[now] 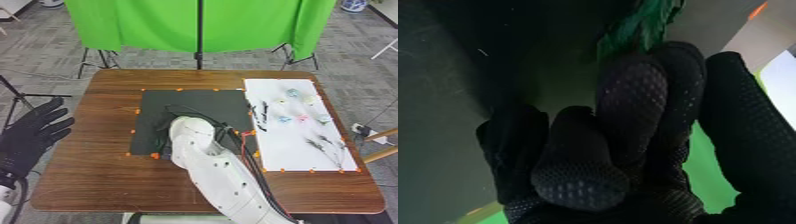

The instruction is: Arrange flowers

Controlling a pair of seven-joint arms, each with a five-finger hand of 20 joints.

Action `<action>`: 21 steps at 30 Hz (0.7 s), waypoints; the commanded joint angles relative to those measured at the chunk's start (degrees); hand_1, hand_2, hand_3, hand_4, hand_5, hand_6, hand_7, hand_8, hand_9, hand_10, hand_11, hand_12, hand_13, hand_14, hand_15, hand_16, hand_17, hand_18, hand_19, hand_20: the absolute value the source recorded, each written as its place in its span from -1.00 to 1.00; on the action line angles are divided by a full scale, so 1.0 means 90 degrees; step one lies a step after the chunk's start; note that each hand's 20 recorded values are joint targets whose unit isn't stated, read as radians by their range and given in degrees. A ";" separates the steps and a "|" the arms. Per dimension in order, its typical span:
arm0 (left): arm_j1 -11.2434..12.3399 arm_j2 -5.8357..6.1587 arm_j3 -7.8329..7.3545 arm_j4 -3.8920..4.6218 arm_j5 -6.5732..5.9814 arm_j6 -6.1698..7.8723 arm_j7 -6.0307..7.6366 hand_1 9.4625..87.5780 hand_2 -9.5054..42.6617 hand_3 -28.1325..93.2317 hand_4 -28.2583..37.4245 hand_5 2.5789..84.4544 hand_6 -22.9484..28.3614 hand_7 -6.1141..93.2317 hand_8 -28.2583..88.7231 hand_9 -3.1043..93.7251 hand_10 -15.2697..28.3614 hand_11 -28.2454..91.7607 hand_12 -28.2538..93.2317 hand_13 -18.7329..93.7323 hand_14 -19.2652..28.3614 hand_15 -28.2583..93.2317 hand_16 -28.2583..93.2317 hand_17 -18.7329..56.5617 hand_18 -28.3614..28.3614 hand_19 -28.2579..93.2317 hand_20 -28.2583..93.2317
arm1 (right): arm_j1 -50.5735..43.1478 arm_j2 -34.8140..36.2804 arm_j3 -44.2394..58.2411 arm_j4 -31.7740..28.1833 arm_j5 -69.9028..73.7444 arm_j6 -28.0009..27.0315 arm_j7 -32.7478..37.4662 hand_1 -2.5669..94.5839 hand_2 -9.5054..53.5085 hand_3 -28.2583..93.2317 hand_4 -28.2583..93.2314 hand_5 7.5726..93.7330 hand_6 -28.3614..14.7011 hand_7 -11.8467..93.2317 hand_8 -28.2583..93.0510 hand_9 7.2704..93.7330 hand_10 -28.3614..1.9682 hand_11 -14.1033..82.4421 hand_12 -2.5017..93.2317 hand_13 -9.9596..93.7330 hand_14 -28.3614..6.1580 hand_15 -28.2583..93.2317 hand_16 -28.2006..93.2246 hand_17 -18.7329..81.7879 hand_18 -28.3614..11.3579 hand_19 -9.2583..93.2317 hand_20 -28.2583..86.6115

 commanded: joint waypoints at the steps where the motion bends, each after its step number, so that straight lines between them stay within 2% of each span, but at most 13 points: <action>1: 0.0820 -0.0579 -0.0098 -0.0275 0.0085 0.0266 0.0932 -0.60 -0.98 0.60 -0.98 -0.35 -0.09 -0.41 -0.71 -0.46 0.16 -0.19 -0.27 -0.29 0.37 -0.06 -0.51 -0.76 0.81 0.19 -0.43 | 0.0299 0.0791 0.0155 -0.0919 -0.0678 -0.0392 -0.1021 -0.51 -0.75 0.82 -0.89 0.75 0.33 0.54 -0.75 1.00 0.41 0.35 -0.55 1.00 0.55 0.68 -0.15 0.61 -0.56 1.00 0.46; 2: 0.0873 -0.0667 -0.0104 -0.0309 0.0109 0.0262 0.0980 -0.60 -0.97 0.60 -0.98 -0.35 -0.09 -0.41 -0.71 -0.46 0.16 -0.19 -0.27 -0.29 0.37 -0.06 -0.51 -0.76 0.81 0.19 -0.43 | 0.0408 0.1047 0.0241 -0.1127 -0.0538 -0.0503 -0.1083 -0.52 -0.75 0.82 -0.89 0.75 0.32 0.54 -0.75 1.00 0.41 0.35 -0.55 1.00 0.55 0.68 -0.15 0.60 -0.56 1.00 0.45; 3: 0.0884 -0.0686 -0.0108 -0.0326 0.0123 0.0259 0.0977 -0.61 -0.97 0.60 -0.98 -0.35 -0.09 -0.41 -0.71 -0.46 0.16 -0.19 -0.27 -0.29 0.37 -0.06 -0.51 -0.76 0.81 0.19 -0.43 | 0.0454 0.1258 0.0409 -0.1313 -0.0530 -0.0637 -0.1125 -0.55 -0.73 0.81 -0.89 0.74 0.32 0.52 -0.75 1.00 0.39 0.33 -0.54 1.00 0.52 0.66 -0.13 0.59 -0.57 1.00 0.45; 6: 0.1029 -0.0757 -0.0123 -0.0393 0.0150 0.0313 0.1112 -0.61 -0.97 0.60 -0.98 -0.35 -0.08 -0.41 -0.71 -0.46 0.16 -0.19 -0.27 -0.29 0.37 -0.06 -0.52 -0.76 0.81 0.19 -0.43 | 0.0604 0.1951 0.0850 -0.1720 -0.0193 -0.0682 -0.1116 -0.59 -0.67 0.76 -0.89 0.62 0.29 0.32 -0.77 0.99 0.25 0.10 -0.40 0.88 0.35 0.64 -0.08 0.42 -0.63 1.00 0.40; 8: 0.1060 -0.0862 -0.0142 -0.0420 0.0181 0.0294 0.1078 -0.61 -0.97 0.60 -0.98 -0.35 -0.08 -0.41 -0.71 -0.46 0.16 -0.19 -0.27 -0.29 0.37 -0.06 -0.52 -0.76 0.81 0.19 -0.43 | 0.0625 0.2428 0.1130 -0.1913 0.0068 -0.0697 -0.1041 -0.60 -0.66 0.74 -0.90 0.58 0.24 0.14 -0.77 0.90 0.16 0.07 -0.36 0.79 0.26 0.66 -0.09 0.32 -0.66 1.00 0.36; 10: 0.1036 -0.0902 -0.0124 -0.0420 0.0209 0.0287 0.1053 -0.61 -0.97 0.60 -0.98 -0.35 -0.08 -0.41 -0.71 -0.46 0.16 -0.18 -0.28 -0.29 0.37 -0.06 -0.52 -0.76 0.81 0.19 -0.43 | 0.0541 0.2952 0.1408 -0.2132 0.0240 -0.0721 -0.0970 -0.60 -0.67 0.71 -0.91 0.55 0.21 0.02 -0.77 0.82 0.10 0.09 -0.36 0.72 0.22 0.67 -0.11 0.24 -0.69 1.00 0.30; 12: 0.0974 -0.0854 -0.0096 -0.0393 0.0206 0.0291 0.1053 -0.61 -0.97 0.60 -0.98 -0.35 -0.08 -0.41 -0.71 -0.46 0.16 -0.18 -0.28 -0.29 0.37 -0.06 -0.52 -0.76 0.81 0.19 -0.43 | 0.0316 0.3460 0.1738 -0.2372 0.0219 -0.0770 -0.0957 -0.60 -0.69 0.70 -0.92 0.53 0.20 -0.04 -0.77 0.79 0.08 0.10 -0.36 0.70 0.21 0.67 -0.11 0.21 -0.70 1.00 0.28; 13: 0.0943 -0.0879 -0.0105 -0.0398 0.0233 0.0272 0.1014 -0.61 -0.97 0.60 -0.98 -0.35 -0.08 -0.41 -0.71 -0.46 0.16 -0.18 -0.28 -0.29 0.37 -0.06 -0.52 -0.76 0.81 0.19 -0.43 | 0.0182 0.3728 0.1878 -0.2478 0.0235 -0.0784 -0.0917 -0.60 -0.71 0.70 -0.92 0.52 0.19 -0.06 -0.77 0.77 0.08 0.10 -0.36 0.69 0.21 0.67 -0.12 0.20 -0.70 1.00 0.27; 16: 0.0931 -0.0844 -0.0113 -0.0395 0.0237 0.0275 0.1036 -0.61 -0.96 0.60 -0.98 -0.35 -0.08 -0.41 -0.71 -0.46 0.16 -0.18 -0.28 -0.29 0.37 -0.06 -0.52 -0.76 0.81 0.19 -0.43 | -0.0333 0.4539 0.2312 -0.2772 0.0339 -0.0777 -0.0728 -0.62 -0.82 0.69 -0.96 0.47 0.19 -0.20 -0.77 0.71 0.06 0.11 -0.37 0.64 0.18 0.67 -0.13 0.14 -0.69 1.00 0.21; 20: 0.0903 -0.0862 -0.0133 -0.0395 0.0263 0.0269 0.1013 -0.61 -0.96 0.60 -0.98 -0.35 -0.09 -0.41 -0.71 -0.45 0.16 -0.18 -0.28 -0.29 0.38 -0.06 -0.52 -0.76 0.81 0.19 -0.43 | -0.1171 0.5204 0.2958 -0.2901 0.0133 -0.0964 -0.0532 -0.64 -0.88 0.66 -0.99 0.42 0.17 -0.25 -0.76 0.65 0.01 0.11 -0.38 0.60 0.14 0.68 -0.13 0.11 -0.70 1.00 0.19; 21: 0.0920 -0.0836 -0.0127 -0.0388 0.0248 0.0277 0.1051 -0.61 -0.96 0.60 -0.98 -0.35 -0.09 -0.41 -0.71 -0.45 0.16 -0.18 -0.28 -0.29 0.38 -0.06 -0.52 -0.76 0.81 0.19 -0.43 | -0.1348 0.5281 0.3118 -0.2910 0.0092 -0.1076 -0.0480 -0.64 -0.91 0.62 -1.00 0.37 0.14 -0.24 -0.75 0.59 -0.01 0.12 -0.38 0.55 0.10 0.67 -0.14 0.09 -0.69 0.99 0.17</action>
